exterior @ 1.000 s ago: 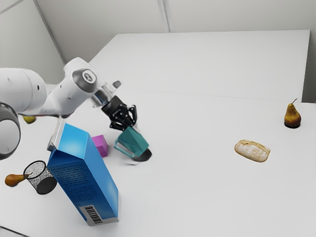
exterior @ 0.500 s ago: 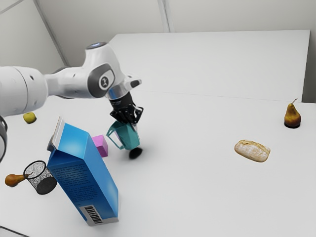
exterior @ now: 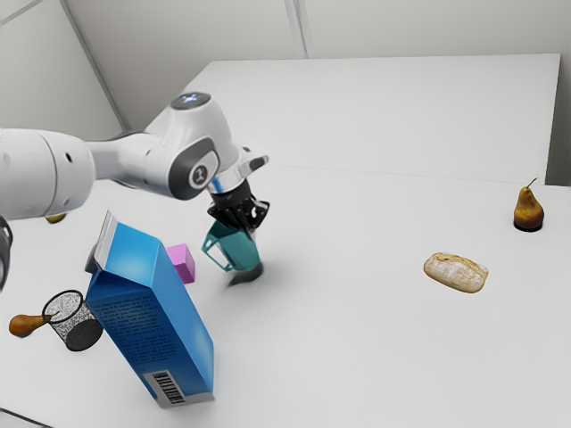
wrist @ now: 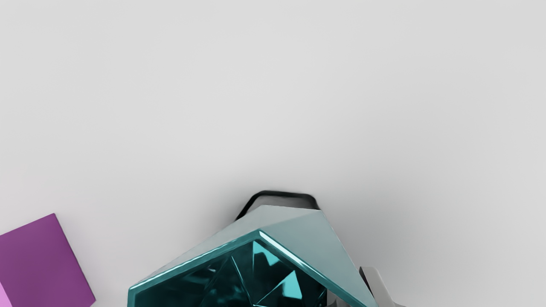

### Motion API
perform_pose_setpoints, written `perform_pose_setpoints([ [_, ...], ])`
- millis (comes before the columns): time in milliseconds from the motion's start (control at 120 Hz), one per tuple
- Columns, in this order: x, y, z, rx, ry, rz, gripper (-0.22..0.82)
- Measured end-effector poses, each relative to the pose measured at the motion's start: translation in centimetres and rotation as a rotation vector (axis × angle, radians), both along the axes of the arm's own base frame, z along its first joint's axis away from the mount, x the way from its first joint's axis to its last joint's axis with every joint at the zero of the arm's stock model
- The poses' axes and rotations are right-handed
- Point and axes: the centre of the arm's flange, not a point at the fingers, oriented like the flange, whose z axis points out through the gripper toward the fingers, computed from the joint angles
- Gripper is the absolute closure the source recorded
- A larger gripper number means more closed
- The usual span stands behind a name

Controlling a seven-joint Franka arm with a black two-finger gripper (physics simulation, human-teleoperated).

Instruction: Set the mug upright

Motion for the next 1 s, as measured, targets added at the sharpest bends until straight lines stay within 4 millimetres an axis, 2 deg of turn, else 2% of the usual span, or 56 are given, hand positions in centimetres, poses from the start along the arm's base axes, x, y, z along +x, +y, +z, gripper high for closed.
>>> perform_pose_setpoints([
  [350, 0.2, -0.6, -2.3, 0.001, 0.020, 0.055, 0.78],
  [558, 0.3, -0.6, -2.8, 0.000, 0.025, 0.081, 0.78],
  [775, 0.2, -0.7, -2.4, -0.007, 0.023, 0.092, 0.32],
  [875, 0.1, -0.6, -1.5, -0.004, 0.011, 0.090, 0.20],
  [1000, -0.3, -1.1, 0.7, 0.001, -0.003, 0.079, 0.11],
])
